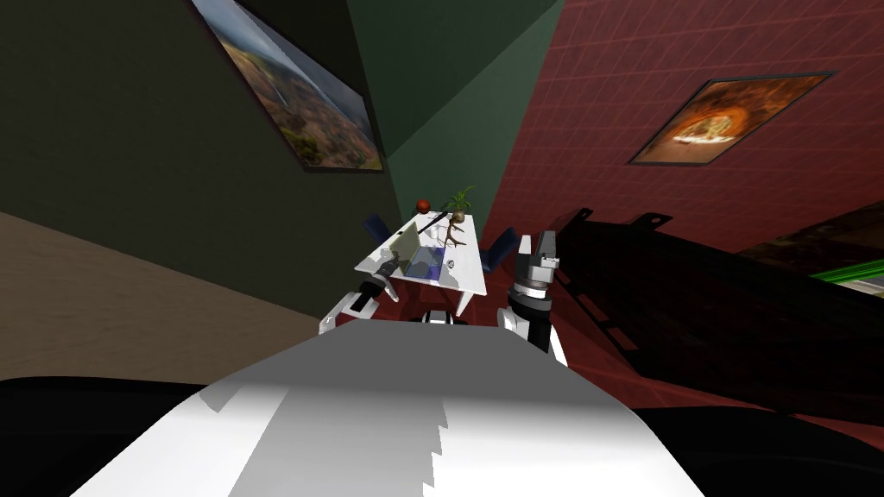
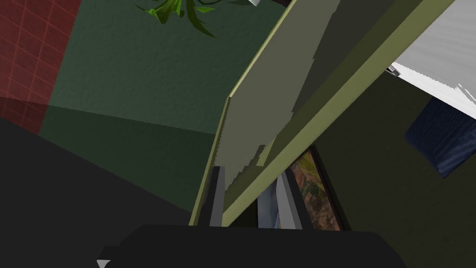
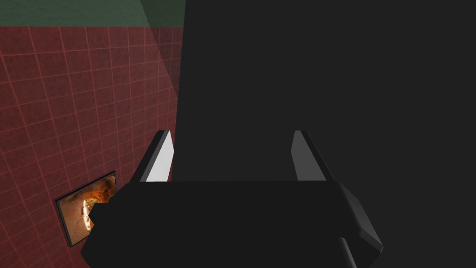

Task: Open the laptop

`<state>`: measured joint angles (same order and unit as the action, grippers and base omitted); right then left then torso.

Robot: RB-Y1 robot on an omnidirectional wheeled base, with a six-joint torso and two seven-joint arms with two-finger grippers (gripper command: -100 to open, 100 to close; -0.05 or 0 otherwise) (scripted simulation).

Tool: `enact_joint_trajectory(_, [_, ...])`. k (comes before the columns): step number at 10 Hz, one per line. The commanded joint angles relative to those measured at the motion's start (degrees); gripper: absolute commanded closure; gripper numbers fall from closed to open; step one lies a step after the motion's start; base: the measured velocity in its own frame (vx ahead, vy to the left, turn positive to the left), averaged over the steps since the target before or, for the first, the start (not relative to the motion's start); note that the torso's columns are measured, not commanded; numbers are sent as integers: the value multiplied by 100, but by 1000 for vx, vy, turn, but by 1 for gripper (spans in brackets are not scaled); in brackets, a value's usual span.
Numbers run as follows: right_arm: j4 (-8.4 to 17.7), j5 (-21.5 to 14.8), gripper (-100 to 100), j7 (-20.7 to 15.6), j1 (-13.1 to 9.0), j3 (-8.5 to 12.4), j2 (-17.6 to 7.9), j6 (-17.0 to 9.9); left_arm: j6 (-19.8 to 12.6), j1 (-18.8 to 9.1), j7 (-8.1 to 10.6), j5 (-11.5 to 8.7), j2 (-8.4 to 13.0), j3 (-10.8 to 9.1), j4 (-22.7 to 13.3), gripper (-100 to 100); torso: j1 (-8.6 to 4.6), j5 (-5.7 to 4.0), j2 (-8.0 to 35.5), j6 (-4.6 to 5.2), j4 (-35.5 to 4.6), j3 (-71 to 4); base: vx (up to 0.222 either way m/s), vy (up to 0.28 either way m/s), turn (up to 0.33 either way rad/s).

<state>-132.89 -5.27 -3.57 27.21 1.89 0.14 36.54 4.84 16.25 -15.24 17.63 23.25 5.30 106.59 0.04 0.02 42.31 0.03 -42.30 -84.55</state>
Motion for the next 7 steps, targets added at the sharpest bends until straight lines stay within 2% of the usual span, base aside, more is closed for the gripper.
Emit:
enact_joint_trajectory(1, [0, 0, 0, 0, 0, 0, 0, 0, 127, 9, -275, 264, 52, -35, -67, 100, -1, 0, 1, -1, 0, 1, -9, -73, 19])
enact_joint_trajectory(3, [0, 0, 0, 0, 0, 0, 0, 0, 212, 15, -478, 465, 94, -63, -119, 100, -8, -2, 0, 1, 1, 0, -3, -77, 21])
enact_joint_trajectory(4, [0, 0, 0, 0, 0, 0, 0, 0, 176, 14, -405, 401, 82, -64, -109, 100, -12, -2, -3, 4, 2, -1, 0, -32, 13])
enact_joint_trajectory(5, [0, 0, 0, 0, 0, 1, -1, 0, 366, -14, -715, 676, -24, -102, -292, 100, 1, 0, -4, 4, 1, -2, 3, -40, 60])
enact_joint_trajectory(6, [0, 0, 0, 0, 0, 1, -1, 0, 366, -14, -740, 676, -24, -102, -292, 100, -4, 5, -6, 3, 10, -2, 13, -47, 40])
enact_joint_trajectory(7, [0, 0, 0, 0, 0, 1, -1, 0, 458, -30, -896, 807, -78, -120, -381, 100, -11, 7, -11, 10, 18, -4, 4, -40, 31])
